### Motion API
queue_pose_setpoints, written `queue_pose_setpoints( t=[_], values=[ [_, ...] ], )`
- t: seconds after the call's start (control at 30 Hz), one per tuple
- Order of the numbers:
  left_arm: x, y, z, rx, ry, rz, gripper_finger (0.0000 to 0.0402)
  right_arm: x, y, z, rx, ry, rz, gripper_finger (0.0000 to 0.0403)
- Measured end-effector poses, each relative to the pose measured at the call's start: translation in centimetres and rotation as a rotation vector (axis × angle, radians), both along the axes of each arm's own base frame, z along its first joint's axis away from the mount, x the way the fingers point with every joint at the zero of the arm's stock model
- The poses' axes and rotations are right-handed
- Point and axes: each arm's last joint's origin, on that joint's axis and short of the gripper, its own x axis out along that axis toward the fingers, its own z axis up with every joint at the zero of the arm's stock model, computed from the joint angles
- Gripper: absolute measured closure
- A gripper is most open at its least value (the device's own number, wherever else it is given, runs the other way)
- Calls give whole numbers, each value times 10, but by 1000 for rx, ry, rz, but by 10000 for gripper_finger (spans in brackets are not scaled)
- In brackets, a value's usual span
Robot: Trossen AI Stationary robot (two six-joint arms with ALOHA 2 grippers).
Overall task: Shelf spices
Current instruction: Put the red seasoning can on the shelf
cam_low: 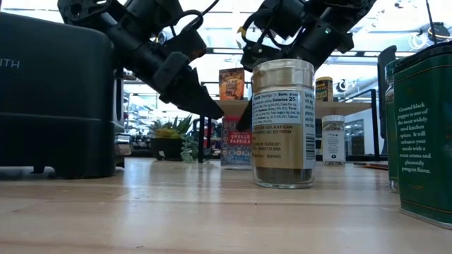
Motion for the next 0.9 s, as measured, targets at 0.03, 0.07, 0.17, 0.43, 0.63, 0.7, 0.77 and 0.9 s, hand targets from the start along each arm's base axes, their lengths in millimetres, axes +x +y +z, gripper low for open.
queue_pose_setpoints(
  t=[0.03,0.07,0.17,0.43,0.63,0.7,0.77,0.9],
  values=[
    [0,1,0,2,-4,1,126,0,0,2,0,-9,0,199],
    [0,2,1,1,-6,1,126,-1,0,5,0,-18,1,199],
    [1,6,1,-6,-16,3,126,-4,0,15,-7,-47,8,199],
    [0,10,14,9,-71,1,126,-21,0,50,-13,-101,17,199],
    [-1,16,25,-21,-134,-73,126,-36,8,78,-19,-175,58,199],
    [0,19,27,-41,-152,-98,126,-40,10,85,-20,-199,72,199],
    [1,22,30,-65,-190,-122,126,-43,12,91,-15,-217,90,199],
    [4,27,38,-118,-271,-194,126,-47,13,96,-10,-229,105,199]
  ],
)
